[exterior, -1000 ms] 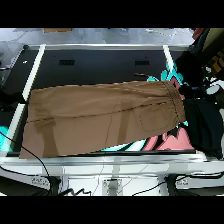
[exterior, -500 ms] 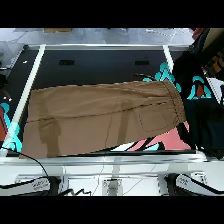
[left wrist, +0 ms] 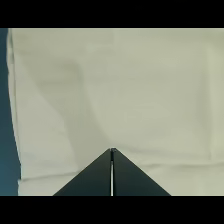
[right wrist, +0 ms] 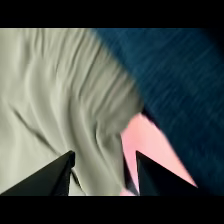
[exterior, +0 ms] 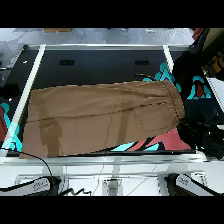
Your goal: Fold the clothes and pants, and hang the long-sleeved shirts on hangers.
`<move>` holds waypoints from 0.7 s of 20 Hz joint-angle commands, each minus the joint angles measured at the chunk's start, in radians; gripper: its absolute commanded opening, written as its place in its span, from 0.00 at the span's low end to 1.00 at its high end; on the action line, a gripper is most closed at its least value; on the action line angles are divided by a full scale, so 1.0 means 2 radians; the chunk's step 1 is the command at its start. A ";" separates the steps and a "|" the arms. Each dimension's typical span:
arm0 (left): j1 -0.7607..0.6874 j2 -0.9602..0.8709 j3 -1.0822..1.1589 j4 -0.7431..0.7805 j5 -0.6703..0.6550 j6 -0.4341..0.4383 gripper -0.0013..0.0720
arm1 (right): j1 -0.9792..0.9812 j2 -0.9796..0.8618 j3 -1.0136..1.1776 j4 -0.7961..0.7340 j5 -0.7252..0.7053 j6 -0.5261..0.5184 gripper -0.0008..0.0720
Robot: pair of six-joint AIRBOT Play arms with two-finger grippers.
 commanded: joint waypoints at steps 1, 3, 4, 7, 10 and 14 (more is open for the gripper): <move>0.000 0.001 -0.005 0.004 -0.018 0.003 0.04 | 0.004 -0.024 -0.014 0.084 -0.076 -0.002 0.63; 0.000 0.001 -0.005 0.004 -0.017 0.003 0.04 | 0.021 -0.036 -0.014 0.089 -0.111 -0.002 0.63; 0.000 0.001 -0.005 0.004 -0.017 0.003 0.04 | 0.032 -0.043 -0.013 0.092 -0.126 -0.003 0.63; 0.000 0.001 -0.005 0.004 -0.017 0.001 0.04 | 0.062 -0.050 -0.009 0.113 -0.178 -0.056 0.62; 0.000 -0.003 -0.005 0.004 -0.019 -0.004 0.04 | 0.073 -0.050 -0.001 0.113 -0.189 -0.068 0.52; 0.000 -0.017 -0.005 0.003 -0.020 -0.004 0.04 | 0.072 -0.044 0.000 0.111 -0.190 -0.068 0.05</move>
